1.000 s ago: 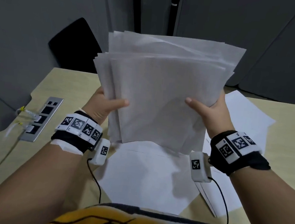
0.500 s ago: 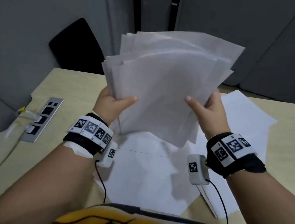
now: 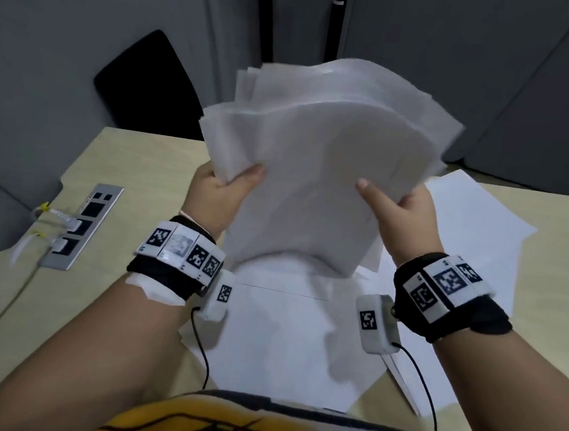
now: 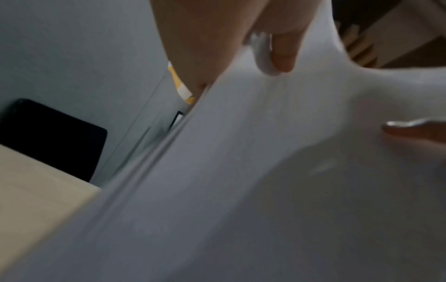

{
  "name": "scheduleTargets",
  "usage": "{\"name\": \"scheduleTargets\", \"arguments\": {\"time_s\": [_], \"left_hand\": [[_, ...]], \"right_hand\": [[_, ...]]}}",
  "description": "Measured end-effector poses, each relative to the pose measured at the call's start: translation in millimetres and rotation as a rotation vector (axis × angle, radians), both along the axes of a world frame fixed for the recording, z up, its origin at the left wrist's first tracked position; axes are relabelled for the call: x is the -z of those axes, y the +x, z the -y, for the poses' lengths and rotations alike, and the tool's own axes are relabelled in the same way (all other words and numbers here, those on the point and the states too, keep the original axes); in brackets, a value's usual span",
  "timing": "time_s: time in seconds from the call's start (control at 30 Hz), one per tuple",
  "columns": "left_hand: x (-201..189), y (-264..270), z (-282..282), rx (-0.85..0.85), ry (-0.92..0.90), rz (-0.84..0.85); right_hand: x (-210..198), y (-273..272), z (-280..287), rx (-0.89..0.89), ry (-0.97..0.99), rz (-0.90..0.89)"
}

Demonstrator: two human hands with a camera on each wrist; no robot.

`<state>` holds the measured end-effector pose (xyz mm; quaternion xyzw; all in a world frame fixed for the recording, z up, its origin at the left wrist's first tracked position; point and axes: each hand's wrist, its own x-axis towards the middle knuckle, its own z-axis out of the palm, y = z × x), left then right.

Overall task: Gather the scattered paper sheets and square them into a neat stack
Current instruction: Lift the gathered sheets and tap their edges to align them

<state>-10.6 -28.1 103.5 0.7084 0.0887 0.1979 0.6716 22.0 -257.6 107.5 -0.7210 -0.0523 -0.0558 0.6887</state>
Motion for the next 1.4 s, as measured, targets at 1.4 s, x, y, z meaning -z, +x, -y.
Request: {"name": "scheduleTargets", "arguments": {"time_s": [1.4], "left_hand": [[-5.4,0.4,-14.2,0.080,-0.165,-0.030]], "right_hand": [[22.7,0.8,13.3,-0.093,-0.069,-0.151]]}}
